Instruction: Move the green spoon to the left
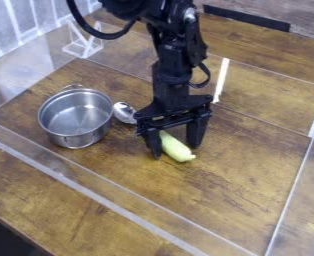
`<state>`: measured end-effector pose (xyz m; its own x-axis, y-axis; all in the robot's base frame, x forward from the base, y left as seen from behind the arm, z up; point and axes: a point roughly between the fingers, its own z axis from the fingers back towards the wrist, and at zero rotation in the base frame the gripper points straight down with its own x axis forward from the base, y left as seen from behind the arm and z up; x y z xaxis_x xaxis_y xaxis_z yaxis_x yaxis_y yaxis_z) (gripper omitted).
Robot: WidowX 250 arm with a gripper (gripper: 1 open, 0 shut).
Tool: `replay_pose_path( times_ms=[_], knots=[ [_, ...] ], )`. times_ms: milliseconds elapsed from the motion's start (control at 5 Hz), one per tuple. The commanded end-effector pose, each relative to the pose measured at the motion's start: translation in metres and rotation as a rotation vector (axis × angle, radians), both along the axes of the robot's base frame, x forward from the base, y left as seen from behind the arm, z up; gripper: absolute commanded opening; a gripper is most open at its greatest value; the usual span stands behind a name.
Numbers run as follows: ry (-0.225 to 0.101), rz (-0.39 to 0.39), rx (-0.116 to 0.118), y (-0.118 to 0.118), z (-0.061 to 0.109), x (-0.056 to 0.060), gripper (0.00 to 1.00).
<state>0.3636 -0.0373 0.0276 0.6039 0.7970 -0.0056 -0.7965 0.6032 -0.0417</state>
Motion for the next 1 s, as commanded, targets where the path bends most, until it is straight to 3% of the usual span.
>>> replay_pose_path(
  times_ms=[0, 400, 600, 800],
  knots=[
    [-0.048, 0.037, 0.0, 0.0099, 0.016, 0.0122, 1.0],
    [-0.037, 0.044, 0.004, 0.0115, 0.0163, 0.0141, 1.0],
    [-0.032, 0.045, 0.003, 0.012, 0.0151, 0.0145, 0.0],
    [-0.028, 0.032, 0.002, 0.0115, 0.0157, 0.0141, 0.0]
  ],
)
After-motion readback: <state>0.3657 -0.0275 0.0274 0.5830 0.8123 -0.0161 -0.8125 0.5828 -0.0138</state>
